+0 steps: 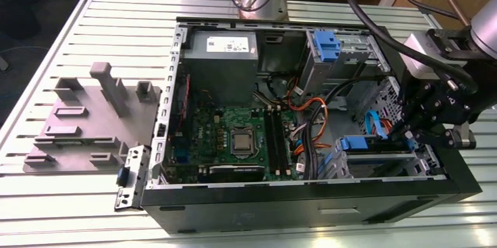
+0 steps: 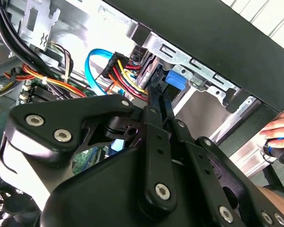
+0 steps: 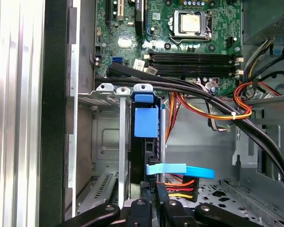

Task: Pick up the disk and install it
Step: 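Insert the second disk wire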

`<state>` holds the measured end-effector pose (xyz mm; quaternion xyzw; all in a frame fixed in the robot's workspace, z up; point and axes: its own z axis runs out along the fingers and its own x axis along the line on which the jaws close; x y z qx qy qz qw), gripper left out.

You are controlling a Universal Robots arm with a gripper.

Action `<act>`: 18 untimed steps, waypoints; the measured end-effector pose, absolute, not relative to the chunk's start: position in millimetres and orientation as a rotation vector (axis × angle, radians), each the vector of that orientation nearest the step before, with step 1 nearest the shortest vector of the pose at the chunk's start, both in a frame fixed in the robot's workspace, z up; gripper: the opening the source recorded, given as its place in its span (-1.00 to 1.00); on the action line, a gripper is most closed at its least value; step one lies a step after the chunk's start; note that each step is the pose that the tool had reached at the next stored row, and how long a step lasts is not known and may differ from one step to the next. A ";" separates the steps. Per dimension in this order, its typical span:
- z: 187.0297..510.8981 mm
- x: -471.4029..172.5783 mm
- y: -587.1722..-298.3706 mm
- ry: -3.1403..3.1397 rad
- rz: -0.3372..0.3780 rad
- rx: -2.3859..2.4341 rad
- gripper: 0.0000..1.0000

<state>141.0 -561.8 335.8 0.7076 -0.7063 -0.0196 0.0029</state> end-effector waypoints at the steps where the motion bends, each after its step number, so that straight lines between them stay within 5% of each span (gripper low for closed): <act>1: 335.7 140.9 -561.9 -2.215 -0.062 2.219 -0.67; 18: 333.5 140.8 -563.5 -2.215 -0.062 2.219 -0.67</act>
